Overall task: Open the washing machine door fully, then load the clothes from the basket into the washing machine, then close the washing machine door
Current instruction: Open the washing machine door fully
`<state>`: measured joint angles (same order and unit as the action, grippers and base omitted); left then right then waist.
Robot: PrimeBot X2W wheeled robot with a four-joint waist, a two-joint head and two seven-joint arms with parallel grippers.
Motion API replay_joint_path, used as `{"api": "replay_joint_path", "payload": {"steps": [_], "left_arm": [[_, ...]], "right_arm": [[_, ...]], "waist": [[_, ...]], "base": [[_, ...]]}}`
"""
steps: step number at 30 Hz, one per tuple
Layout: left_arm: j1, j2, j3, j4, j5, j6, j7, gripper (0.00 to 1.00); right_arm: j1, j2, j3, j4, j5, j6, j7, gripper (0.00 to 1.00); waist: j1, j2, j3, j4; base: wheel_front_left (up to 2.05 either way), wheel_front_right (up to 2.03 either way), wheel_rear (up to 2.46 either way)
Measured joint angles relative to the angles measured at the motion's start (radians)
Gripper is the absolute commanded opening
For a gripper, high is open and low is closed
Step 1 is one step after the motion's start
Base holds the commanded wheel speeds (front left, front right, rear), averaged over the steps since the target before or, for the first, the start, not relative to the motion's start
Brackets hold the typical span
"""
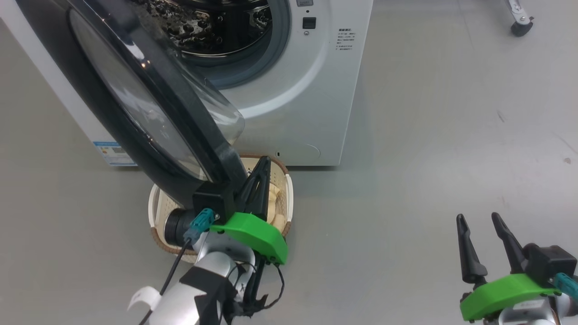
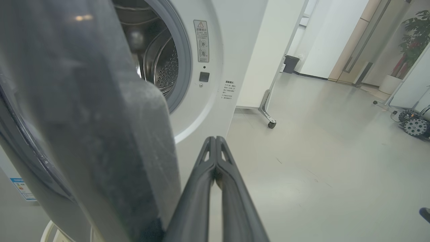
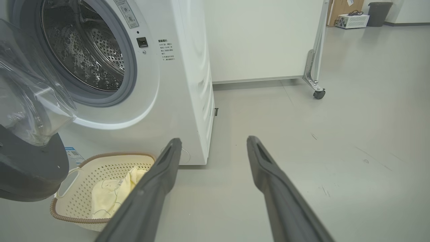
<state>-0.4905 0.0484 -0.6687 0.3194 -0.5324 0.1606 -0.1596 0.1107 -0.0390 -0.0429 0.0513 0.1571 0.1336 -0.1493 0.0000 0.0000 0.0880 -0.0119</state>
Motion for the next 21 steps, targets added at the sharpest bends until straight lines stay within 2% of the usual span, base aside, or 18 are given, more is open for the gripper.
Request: {"api": "replay_joint_path", "payload": {"steps": [7, 21], "left_arm": [[0.008, 0.01, -0.008, -0.036, 0.005, 0.022, -0.007, 0.0], [0.098, 0.064, -0.015, -0.122, 0.016, 0.073, -0.006, 0.0]], "right_arm": [[-0.003, 0.0, -0.01, -0.002, 0.001, 0.0, 0.0, 1.0], [-0.019, 0.0, -0.022, -0.003, 0.001, 0.0, 0.0, 1.0]], "waist": [[0.0, 0.0, 0.009, 0.018], [0.0, 0.0, 0.013, 0.074]], "base": [[0.0, 0.0, 0.0], [0.0, 0.0, 0.0]]}}
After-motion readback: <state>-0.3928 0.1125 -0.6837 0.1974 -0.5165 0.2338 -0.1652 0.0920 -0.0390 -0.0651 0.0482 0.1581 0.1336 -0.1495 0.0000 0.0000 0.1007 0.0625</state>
